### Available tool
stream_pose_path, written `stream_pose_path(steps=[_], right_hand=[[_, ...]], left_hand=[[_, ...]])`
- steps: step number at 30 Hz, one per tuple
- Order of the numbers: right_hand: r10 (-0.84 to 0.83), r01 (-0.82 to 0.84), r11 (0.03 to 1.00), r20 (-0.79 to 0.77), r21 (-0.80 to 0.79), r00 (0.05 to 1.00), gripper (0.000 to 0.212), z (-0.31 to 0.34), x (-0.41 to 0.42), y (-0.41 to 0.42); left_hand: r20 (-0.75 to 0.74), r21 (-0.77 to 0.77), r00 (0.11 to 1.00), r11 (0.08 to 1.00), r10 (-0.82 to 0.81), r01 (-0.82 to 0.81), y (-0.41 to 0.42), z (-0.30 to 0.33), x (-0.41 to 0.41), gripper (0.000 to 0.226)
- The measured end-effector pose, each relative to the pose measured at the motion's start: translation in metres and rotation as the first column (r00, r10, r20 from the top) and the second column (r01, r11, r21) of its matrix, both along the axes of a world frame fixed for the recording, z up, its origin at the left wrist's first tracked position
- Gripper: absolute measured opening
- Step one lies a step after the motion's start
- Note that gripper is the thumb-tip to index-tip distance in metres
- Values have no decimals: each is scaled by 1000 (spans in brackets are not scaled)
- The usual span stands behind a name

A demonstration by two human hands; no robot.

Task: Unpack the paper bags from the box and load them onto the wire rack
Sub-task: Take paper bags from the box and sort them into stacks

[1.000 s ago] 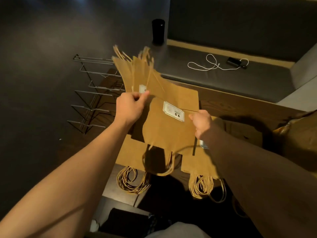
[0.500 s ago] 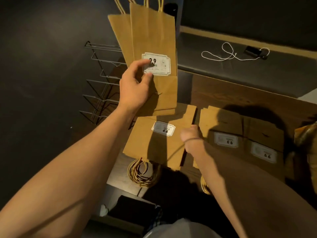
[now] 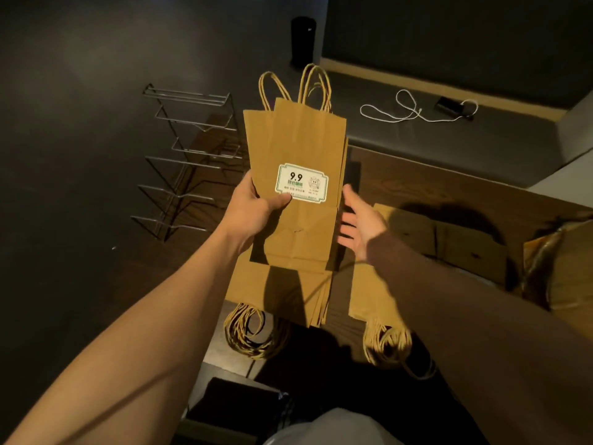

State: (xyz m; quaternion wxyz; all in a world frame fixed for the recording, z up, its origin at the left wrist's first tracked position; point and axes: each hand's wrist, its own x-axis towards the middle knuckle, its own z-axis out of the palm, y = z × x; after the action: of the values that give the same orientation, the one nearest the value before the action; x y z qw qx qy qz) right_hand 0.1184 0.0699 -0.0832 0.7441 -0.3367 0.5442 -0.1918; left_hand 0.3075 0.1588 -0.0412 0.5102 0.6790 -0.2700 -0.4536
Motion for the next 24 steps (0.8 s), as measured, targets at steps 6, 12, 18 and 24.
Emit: stream_pose_path(steps=[6, 12, 18, 24], right_hand=[[-103, 100, 981, -9, -164, 995, 26, 11, -32, -9], [-52, -67, 937, -325, -344, 944, 28, 19, -95, -22], [-161, 75, 949, -267, -306, 950, 26, 20, -123, -20], [-68, 10, 967, -223, -253, 973, 22, 28, -150, -16]], left_hand=[[-94, -49, 986, 990, -137, 133, -11, -8, -36, 18], [-179, 6, 978, 994, -109, 111, -16, -11, -60, 24], [-307, 13, 937, 984, -165, 178, -19, -1, -107, 20], [-336, 43, 934, 988, -125, 148, -18, 6, -124, 24]])
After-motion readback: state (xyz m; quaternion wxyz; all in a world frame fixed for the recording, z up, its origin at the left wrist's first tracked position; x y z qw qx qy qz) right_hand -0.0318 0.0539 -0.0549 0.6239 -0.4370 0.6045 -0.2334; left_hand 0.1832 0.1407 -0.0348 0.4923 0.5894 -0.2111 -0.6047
